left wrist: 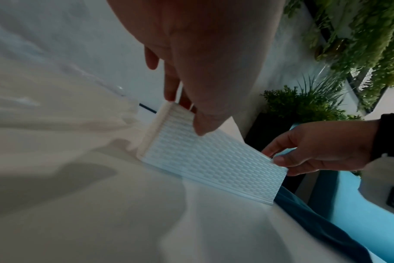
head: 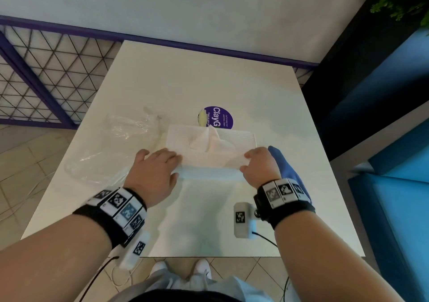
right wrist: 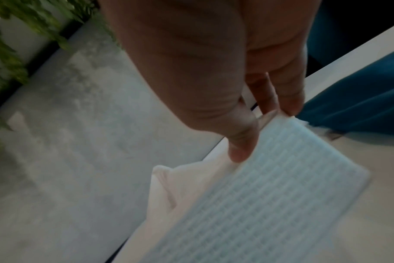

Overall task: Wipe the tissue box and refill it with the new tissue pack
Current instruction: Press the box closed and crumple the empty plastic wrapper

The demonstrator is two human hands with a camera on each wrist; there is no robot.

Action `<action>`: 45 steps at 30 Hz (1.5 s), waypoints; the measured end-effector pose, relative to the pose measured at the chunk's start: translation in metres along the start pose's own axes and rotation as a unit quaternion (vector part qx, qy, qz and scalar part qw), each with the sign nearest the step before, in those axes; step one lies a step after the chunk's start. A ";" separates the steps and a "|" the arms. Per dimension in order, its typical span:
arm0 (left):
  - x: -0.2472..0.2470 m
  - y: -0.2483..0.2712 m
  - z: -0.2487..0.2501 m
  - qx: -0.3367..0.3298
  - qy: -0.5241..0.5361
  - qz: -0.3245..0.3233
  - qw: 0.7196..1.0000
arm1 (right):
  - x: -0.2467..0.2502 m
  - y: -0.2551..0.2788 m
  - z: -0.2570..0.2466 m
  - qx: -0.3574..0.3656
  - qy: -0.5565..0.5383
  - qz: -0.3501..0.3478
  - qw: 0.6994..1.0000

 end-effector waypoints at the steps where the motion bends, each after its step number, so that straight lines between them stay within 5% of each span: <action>1: -0.002 -0.007 -0.005 0.025 -0.009 -0.020 0.999 | 0.002 -0.008 -0.005 0.005 0.001 0.005 1.000; 13: -0.004 -0.037 -0.012 0.079 0.007 -0.095 0.992 | 0.011 -0.047 -0.027 0.007 0.121 -0.009 0.993; 16: 0.024 -0.030 -0.030 0.090 0.067 0.010 0.994 | 0.027 -0.027 -0.039 0.011 0.067 0.032 0.997; 19: 0.060 -0.005 -0.091 0.216 0.087 0.145 0.962 | 0.041 0.007 -0.084 0.081 -0.018 0.084 0.993; 23: 0.044 0.042 -0.175 0.421 0.115 0.030 0.899 | -0.013 0.031 -0.168 0.198 -0.018 -0.055 0.979; 27: 0.028 0.067 -0.192 0.422 0.186 -0.011 0.887 | -0.067 0.042 -0.225 0.224 0.005 -0.159 0.961; 31: 0.010 0.084 -0.194 0.418 0.246 -0.013 0.875 | -0.102 0.036 -0.230 0.097 -0.135 -0.228 0.959; 33: 0.000 0.094 -0.198 0.429 0.315 0.006 0.847 | -0.111 0.039 -0.227 0.054 -0.187 -0.257 0.947; 35: -0.004 0.106 -0.212 0.460 0.381 0.064 0.799 | -0.114 0.047 -0.236 0.086 -0.177 -0.277 0.941; 40: -0.003 0.111 -0.203 0.429 0.660 0.158 0.596 | -0.097 0.058 -0.243 0.092 -0.320 -0.308 0.891; 42: 0.013 0.099 -0.182 0.378 0.703 0.154 0.582 | -0.081 0.060 -0.240 0.108 -0.357 -0.312 0.874; 45: 0.035 0.075 -0.151 0.317 0.720 0.118 0.606 | -0.051 0.060 -0.230 0.148 -0.410 -0.291 0.852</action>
Point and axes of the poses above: each hand's wrist, its own y-axis away from the middle knuckle, its own x-axis out of the back of the hand, z = x × y, the point moved 10 cm from there along -y, towards the middle knuckle, and after that the axes turned 14 degrees about y, right-handed, at the moved point
